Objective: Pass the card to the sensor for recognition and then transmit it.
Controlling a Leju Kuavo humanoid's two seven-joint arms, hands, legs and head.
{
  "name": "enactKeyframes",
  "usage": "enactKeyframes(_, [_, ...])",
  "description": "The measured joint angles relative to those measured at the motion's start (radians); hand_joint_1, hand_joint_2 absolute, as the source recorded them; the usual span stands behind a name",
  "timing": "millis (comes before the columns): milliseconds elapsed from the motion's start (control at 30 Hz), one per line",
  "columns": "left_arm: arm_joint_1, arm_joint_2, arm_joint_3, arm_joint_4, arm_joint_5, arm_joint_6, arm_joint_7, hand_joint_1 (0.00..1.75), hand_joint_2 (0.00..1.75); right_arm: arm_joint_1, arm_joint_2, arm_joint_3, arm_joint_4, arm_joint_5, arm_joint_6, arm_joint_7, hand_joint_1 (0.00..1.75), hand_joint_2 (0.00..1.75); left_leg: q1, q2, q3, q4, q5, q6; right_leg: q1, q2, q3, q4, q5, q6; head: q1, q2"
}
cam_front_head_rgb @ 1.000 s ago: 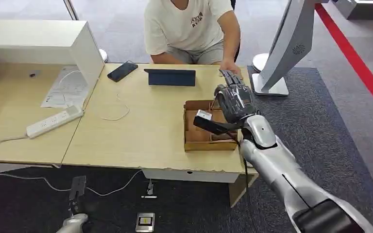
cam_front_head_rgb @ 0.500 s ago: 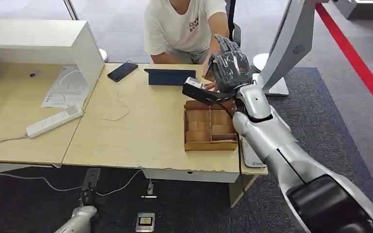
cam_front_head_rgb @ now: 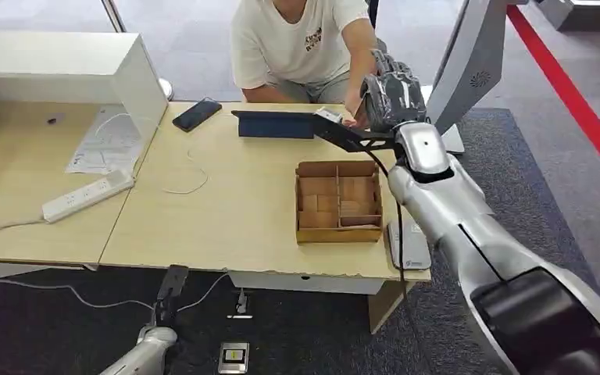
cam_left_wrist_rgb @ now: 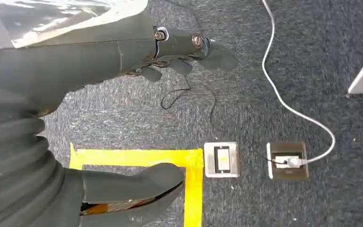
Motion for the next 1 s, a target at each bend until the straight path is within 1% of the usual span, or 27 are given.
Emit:
enactKeyframes(167, [-0.003,-0.007,-0.022,0.000,-0.006,-0.003,0.013,0.00,1.75,0.003,-0.015,-0.009,0.013,0.000,-0.009,0.002,0.00,1.75,0.000,0.000,0.000,0.000,0.000,0.000,0.000,0.000,0.000,0.000,0.000,0.000,0.000,0.000])
enactKeyframes(367, [-0.014,-0.009,-0.039,0.000,-0.004,-0.010,0.017,0.00,1.75,0.007,-0.027,-0.024,0.018,0.006,-0.046,-0.028,0.00,1.75,0.000,0.000,0.000,0.000,0.000,0.000,0.000,0.000,0.000,0.000,0.000,0.000,0.000,0.000])
enactKeyframes(467, [-0.015,-0.008,-0.041,0.000,-0.002,-0.011,0.016,0.00,1.75,0.007,-0.029,-0.026,0.017,0.034,-0.091,-0.064,0.00,1.75,0.000,0.000,0.000,0.000,0.000,0.000,0.000,0.000,0.000,0.000,0.000,0.000,0.000,0.000])
enactKeyframes(533, [-0.015,-0.008,-0.042,0.000,0.002,-0.012,0.013,0.00,1.75,0.008,-0.030,-0.027,0.010,0.066,-0.142,-0.095,0.00,1.75,0.000,0.000,0.000,0.000,0.000,0.000,0.000,0.000,0.000,0.000,0.000,0.000,0.000,0.000])
enactKeyframes(633, [-0.014,-0.008,-0.044,0.000,0.004,-0.010,-0.001,0.00,1.75,0.013,-0.034,-0.034,-0.014,0.130,-0.316,-0.200,0.00,1.75,0.000,0.000,0.000,0.000,0.000,0.000,0.000,0.000,0.000,0.000,0.000,0.000,0.000,0.000])
enactKeyframes(667, [-0.014,-0.008,-0.044,0.000,0.008,-0.007,-0.007,0.00,1.75,0.024,-0.039,-0.035,-0.039,0.162,-0.356,-0.235,0.00,1.75,0.000,0.000,0.000,0.000,0.000,0.000,0.000,0.000,0.000,0.000,0.000,0.000,0.000,0.000])
enactKeyframes(733, [-0.011,-0.007,-0.044,0.000,0.021,0.004,-0.021,0.00,1.75,0.071,-0.065,-0.050,-0.144,0.250,-0.374,-0.332,0.00,1.75,0.001,-0.001,0.001,0.000,0.000,0.000,0.001,0.000,0.001,0.000,0.000,0.000,0.000,0.000])
enactKeyframes(800, [-0.004,-0.003,-0.043,0.000,0.037,0.017,-0.036,0.00,1.75,0.130,-0.087,-0.065,-0.230,0.292,-0.375,-0.400,0.00,1.75,0.001,0.000,0.001,0.000,0.000,0.000,0.001,0.000,0.001,0.000,0.000,0.000,0.000,0.000])
enactKeyframes(900, [0.010,0.009,-0.041,0.000,0.065,0.038,-0.061,0.00,1.75,0.220,-0.118,-0.111,-0.380,0.300,-0.376,-0.505,0.00,1.75,0.001,0.000,0.002,0.000,-0.001,0.000,0.001,0.000,0.002,-0.001,0.000,0.000,0.001,0.000])
enactKeyframes(1000, [0.034,0.029,-0.036,0.000,0.101,0.059,-0.092,0.00,1.75,0.335,-0.132,-0.199,-0.527,0.263,-0.376,-0.672,0.00,1.75,0.001,0.000,0.002,0.000,-0.001,0.000,0.001,0.000,0.002,-0.001,0.000,0.000,0.000,0.000])
